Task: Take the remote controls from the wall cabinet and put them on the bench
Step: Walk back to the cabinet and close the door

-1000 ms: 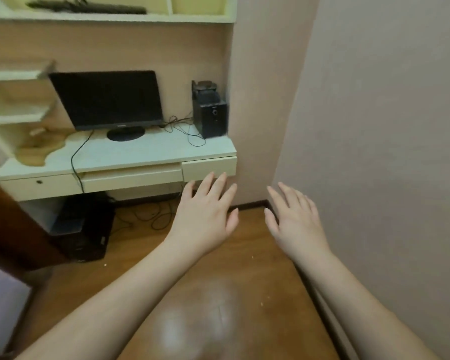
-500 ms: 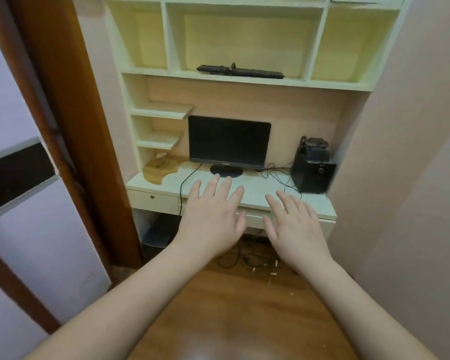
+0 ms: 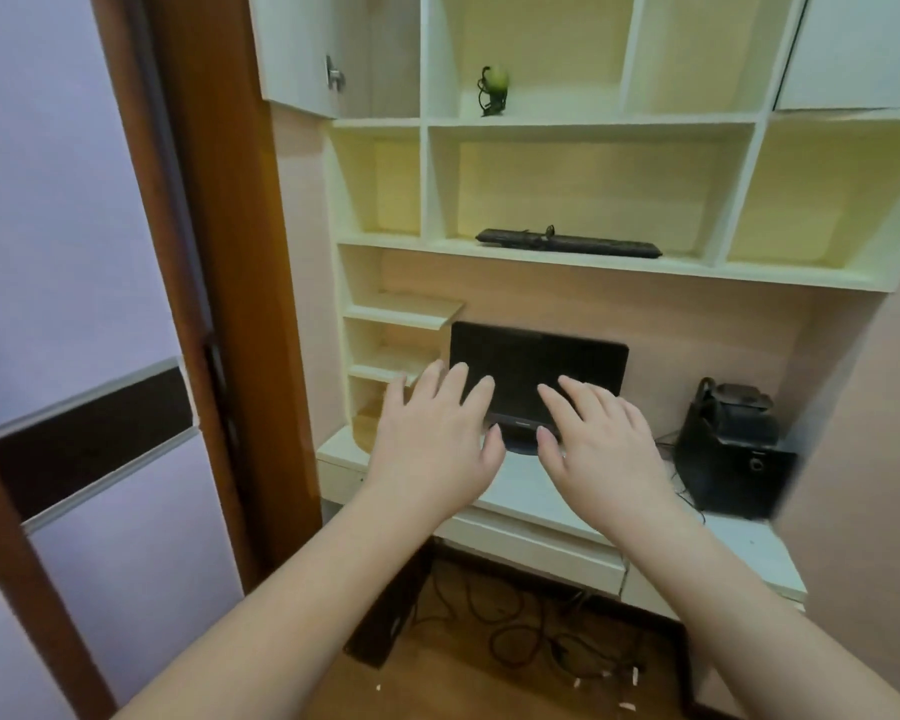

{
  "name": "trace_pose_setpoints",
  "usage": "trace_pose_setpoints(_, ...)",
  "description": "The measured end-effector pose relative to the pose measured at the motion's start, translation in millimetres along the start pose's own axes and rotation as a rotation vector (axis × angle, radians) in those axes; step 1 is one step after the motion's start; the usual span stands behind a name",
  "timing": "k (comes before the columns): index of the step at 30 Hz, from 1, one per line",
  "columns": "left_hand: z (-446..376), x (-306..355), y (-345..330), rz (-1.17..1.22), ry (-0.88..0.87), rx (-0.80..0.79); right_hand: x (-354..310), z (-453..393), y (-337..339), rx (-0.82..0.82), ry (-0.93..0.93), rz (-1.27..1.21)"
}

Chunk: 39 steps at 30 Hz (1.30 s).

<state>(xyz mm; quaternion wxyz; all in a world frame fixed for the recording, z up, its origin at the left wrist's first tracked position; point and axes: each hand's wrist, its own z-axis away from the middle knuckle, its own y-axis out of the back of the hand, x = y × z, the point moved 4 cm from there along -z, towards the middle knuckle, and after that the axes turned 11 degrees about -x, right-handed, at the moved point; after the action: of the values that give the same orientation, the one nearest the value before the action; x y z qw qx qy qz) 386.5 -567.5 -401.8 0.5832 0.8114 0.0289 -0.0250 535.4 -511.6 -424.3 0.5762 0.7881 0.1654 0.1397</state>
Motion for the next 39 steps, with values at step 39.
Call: trace_pose_setpoints(39,-171.6,-282.5,97.1,-0.304,0.125,0.185,-187.6,-307.6,95.5,0.314,0.318,-0.004)
